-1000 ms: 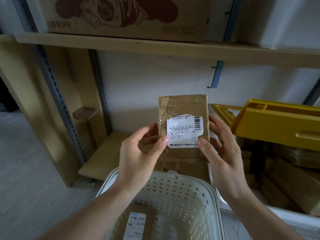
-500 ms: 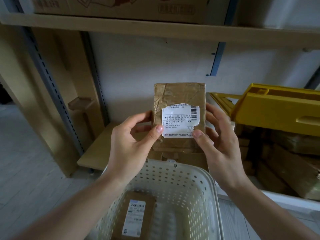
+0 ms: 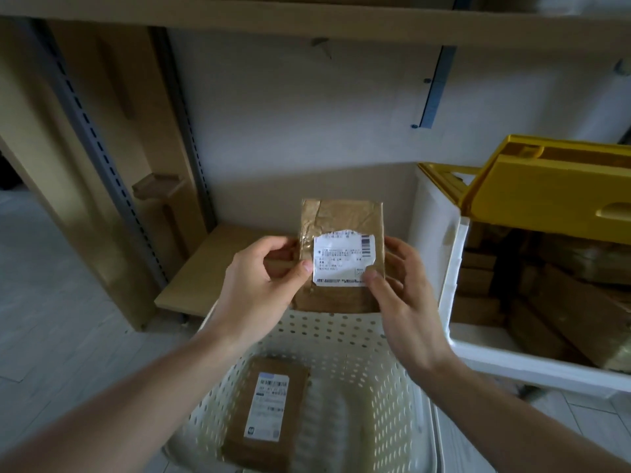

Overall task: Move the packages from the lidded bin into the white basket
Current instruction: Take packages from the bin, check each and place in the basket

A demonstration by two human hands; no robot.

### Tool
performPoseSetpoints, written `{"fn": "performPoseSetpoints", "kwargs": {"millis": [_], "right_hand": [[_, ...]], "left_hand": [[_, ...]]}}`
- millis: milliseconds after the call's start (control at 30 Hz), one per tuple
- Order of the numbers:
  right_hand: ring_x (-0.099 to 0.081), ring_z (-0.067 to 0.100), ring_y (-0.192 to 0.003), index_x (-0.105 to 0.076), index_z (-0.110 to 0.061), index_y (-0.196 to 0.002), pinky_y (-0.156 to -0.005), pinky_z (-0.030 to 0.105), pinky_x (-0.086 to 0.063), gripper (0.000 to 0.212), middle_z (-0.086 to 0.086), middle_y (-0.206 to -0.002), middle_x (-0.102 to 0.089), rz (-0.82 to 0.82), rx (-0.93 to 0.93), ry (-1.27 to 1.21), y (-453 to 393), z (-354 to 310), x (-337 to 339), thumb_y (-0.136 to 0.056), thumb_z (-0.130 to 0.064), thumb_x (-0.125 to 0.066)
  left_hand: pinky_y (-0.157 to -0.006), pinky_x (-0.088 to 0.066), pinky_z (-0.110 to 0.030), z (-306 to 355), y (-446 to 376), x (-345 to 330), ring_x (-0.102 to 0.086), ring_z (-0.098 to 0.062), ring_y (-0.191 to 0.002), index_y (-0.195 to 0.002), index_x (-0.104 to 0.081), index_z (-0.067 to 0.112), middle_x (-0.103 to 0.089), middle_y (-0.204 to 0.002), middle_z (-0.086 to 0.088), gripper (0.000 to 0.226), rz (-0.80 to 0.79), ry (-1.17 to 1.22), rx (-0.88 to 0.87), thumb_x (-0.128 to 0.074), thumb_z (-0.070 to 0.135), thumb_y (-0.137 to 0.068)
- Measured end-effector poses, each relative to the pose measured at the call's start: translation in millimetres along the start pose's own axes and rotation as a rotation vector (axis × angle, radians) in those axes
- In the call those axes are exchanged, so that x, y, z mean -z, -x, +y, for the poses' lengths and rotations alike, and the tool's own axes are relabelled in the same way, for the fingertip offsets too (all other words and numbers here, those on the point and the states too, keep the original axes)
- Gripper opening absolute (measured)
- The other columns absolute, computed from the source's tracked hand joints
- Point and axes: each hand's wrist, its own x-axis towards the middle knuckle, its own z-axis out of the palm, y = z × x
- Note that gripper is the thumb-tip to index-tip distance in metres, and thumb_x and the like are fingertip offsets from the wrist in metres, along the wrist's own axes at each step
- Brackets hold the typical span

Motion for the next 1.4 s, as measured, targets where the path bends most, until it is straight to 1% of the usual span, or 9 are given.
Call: {"fn": "performPoseSetpoints", "kwargs": {"millis": [167, 333, 500, 600, 700, 833, 1000, 1133, 1400], "right_hand": [[-0.068, -0.009, -0.095, -0.042, -0.033, -0.133, -0.078, 0.024, -0.061, 0.04, -0.023, -0.105, -0.066, 0.005, -0.159, 0.153, 22.7, 41.2, -4.1, -0.101, -0.019, -0.06], [-0.069, 0.004, -0.105, -0.046, -0.032, -0.13, -0.084, 0.036, -0.063, 0.04, -0.018, -0.113, -0.07, -0.069, -0.257, 0.326, 37.8, 81.0, -3.2, -0.097, -0.021, -0.065], [-0.067, 0.001, -0.097, -0.045, -0.036, -0.124, -0.077, 0.021, -0.059, 0.041, -0.023, -0.104, -0.067, -0.132, -0.321, 0.458, 41.8, 106.0, -2.5, -0.093, -0.025, -0.068], [-0.063, -0.003, -0.09, -0.041, -0.034, -0.121, -0.067, 0.012, -0.055, 0.039, -0.021, -0.104, -0.063, -0.163, -0.381, 0.516, 40.1, 115.0, 1.1, -0.094, -0.021, -0.067], [-0.07, 0.014, -0.096, -0.041, -0.03, -0.129, -0.075, 0.031, -0.062, 0.041, -0.009, -0.112, -0.066, -0.211, -0.45, 0.574, 36.7, 124.4, 4.6, -0.096, -0.018, -0.062], [-0.066, 0.01, -0.093, -0.043, -0.032, -0.133, -0.065, 0.019, -0.055, 0.043, -0.013, -0.109, -0.062, -0.343, -0.491, 0.671, 22.8, 136.4, 12.3, -0.096, -0.013, -0.056], [-0.063, 0.005, -0.092, -0.045, -0.036, -0.122, -0.063, 0.017, -0.051, 0.037, -0.009, -0.111, -0.064, -0.557, -0.541, 0.78, -0.9, 155.2, 18.5, -0.097, -0.01, -0.05], [-0.064, 0.018, -0.094, -0.045, -0.029, -0.127, -0.068, 0.029, -0.053, 0.036, 0.0, -0.11, -0.064, -0.657, -0.58, 0.827, -24.4, 170.9, 12.4, -0.098, -0.009, -0.048], [-0.058, 0.026, -0.113, -0.045, -0.024, -0.142, -0.084, 0.034, -0.049, 0.054, 0.008, -0.13, -0.06, -0.811, -0.567, 1.019, -37.7, 216.2, 1.3, -0.094, -0.002, -0.054]], "left_hand": [[-0.074, -0.064, -0.042, -24.5, 17.2, -5.5, -0.074, -0.007, -0.082, -0.117, -0.06, 0.023, -0.072, -0.101, 0.009, 0.031, -0.204, -0.165, 0.233, -0.075, 0.027, -0.09], [-0.078, -0.06, -0.026, -44.1, 20.6, -7.8, -0.067, 0.001, -0.086, -0.131, -0.053, 0.022, -0.065, -0.102, 0.015, 0.045, -0.338, -0.313, 0.366, -0.074, 0.025, -0.092], [-0.091, -0.058, -0.053, -72.4, 16.8, -17.7, -0.072, -0.03, -0.1, -0.144, -0.043, 0.019, -0.069, -0.105, -0.003, 0.055, -0.489, -0.266, 0.575, -0.069, 0.016, -0.096], [-0.088, -0.061, -0.049, -88.8, 17.3, -32.1, -0.073, -0.027, -0.098, -0.145, -0.041, 0.019, -0.07, -0.108, -0.007, 0.056, -0.528, -0.265, 0.646, -0.067, 0.012, -0.096], [-0.084, -0.063, -0.047, -105.8, 20.9, -47.0, -0.073, -0.028, -0.097, -0.132, -0.042, 0.022, -0.069, -0.112, -0.008, 0.047, -0.502, -0.197, 0.756, -0.067, 0.02, -0.093], [-0.068, -0.065, -0.04, -122.6, 29.8, -65.5, -0.077, -0.028, -0.085, -0.133, -0.032, 0.021, -0.069, -0.108, -0.008, 0.051, -0.432, -0.022, 0.955, -0.065, 0.023, -0.095], [-0.07, -0.062, -0.039, -146.0, 49.6, -99.2, -0.075, -0.029, -0.09, -0.123, -0.059, 0.011, -0.077, -0.099, -0.016, 0.031, -0.298, 0.213, 1.214, -0.062, 0.023, -0.095], [-0.065, -0.056, -0.032, -154.5, 47.5, -122.4, -0.069, -0.024, -0.083, -0.105, -0.064, 0.011, -0.074, -0.093, -0.013, 0.016, -0.141, 0.184, 1.224, -0.052, 0.021, -0.1], [-0.048, -0.05, -0.023, -191.4, 66.2, -186.3, -0.071, -0.026, -0.081, -0.115, -0.065, 0.006, -0.071, -0.099, -0.017, 0.032, 0.045, 0.307, 1.383, -0.048, 0.031, -0.102]]}}
